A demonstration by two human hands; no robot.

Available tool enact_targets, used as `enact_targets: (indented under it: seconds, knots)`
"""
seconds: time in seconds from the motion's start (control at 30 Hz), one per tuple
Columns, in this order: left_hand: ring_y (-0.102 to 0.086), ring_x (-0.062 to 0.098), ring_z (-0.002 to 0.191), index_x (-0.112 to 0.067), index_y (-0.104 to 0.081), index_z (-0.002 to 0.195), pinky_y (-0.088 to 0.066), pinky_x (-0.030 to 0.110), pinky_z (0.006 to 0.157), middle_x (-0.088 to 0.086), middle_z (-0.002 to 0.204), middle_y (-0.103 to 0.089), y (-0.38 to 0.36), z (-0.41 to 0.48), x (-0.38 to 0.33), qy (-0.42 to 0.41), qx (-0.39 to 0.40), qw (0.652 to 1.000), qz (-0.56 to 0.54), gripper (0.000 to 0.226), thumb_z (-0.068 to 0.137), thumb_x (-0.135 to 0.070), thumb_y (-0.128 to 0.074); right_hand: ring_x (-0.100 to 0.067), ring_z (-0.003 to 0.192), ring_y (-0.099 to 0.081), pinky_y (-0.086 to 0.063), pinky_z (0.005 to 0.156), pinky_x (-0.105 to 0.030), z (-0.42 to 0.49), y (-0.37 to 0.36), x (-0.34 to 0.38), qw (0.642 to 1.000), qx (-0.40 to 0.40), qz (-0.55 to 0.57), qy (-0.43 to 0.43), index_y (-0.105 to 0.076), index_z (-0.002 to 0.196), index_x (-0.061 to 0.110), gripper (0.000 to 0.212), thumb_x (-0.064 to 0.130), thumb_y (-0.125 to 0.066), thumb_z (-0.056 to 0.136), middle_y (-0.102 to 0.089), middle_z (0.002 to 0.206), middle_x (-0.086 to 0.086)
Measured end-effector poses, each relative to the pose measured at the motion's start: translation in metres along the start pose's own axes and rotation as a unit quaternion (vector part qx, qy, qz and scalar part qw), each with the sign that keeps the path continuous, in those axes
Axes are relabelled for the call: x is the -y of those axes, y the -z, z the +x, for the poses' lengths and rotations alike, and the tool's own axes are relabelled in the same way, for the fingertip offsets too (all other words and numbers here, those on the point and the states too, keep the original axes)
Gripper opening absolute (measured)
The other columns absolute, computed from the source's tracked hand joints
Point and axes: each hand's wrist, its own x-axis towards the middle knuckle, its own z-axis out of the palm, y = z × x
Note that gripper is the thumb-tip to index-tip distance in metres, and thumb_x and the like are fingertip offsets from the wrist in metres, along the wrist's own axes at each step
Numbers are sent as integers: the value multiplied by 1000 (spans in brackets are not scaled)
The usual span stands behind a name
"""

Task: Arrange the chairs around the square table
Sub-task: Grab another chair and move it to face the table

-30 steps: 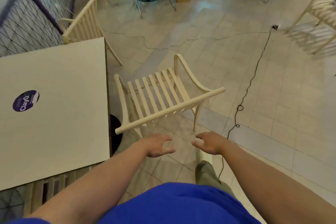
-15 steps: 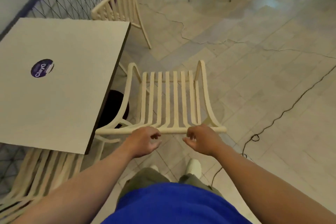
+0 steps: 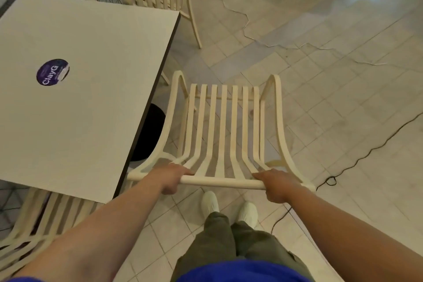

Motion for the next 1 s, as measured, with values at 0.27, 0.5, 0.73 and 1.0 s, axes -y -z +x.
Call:
enact_targets:
  seconds: [0.27, 0.5, 0.73, 1.0]
  knots:
    - [-60, 23, 104, -66, -21, 146, -54, 39, 85, 0, 137, -53, 1, -1, 3, -19, 13, 1000, -8, 95, 89, 5, -49, -19, 106, -59, -50, 94, -34, 1, 4, 1, 1000, 23, -19, -6, -41, 147, 35, 65, 8, -58, 90, -57, 126, 0]
    - [-60, 20, 97, -66, -22, 145, -55, 39, 84, -2, 123, -57, -1, 5, -10, -10, 2, 1000, -20, 95, 87, 4, -50, -18, 110, -57, -48, 95, -31, 4, 12, -12, 999, 36, -34, -17, -33, 152, 35, 70, 10, -58, 92, -54, 133, 0]
    - [-58, 19, 89, -63, -22, 147, -57, 39, 82, -1, 117, -52, 7, 8, -41, 24, -6, 998, -60, 97, 87, 8, -49, -18, 108, -58, -48, 93, -32, 14, 39, -45, 996, 41, -79, -8, -34, 151, 39, 70, 10, -58, 92, -56, 129, 0]
    - [-58, 18, 96, -64, -23, 146, -55, 37, 86, -3, 120, -52, 7, 16, -98, 92, -35, 984, -151, 91, 91, 3, -53, -20, 111, -59, -49, 91, -33, 40, 80, -97, 985, 62, -149, 57, -38, 149, 39, 66, 10, -57, 92, -57, 131, 0]
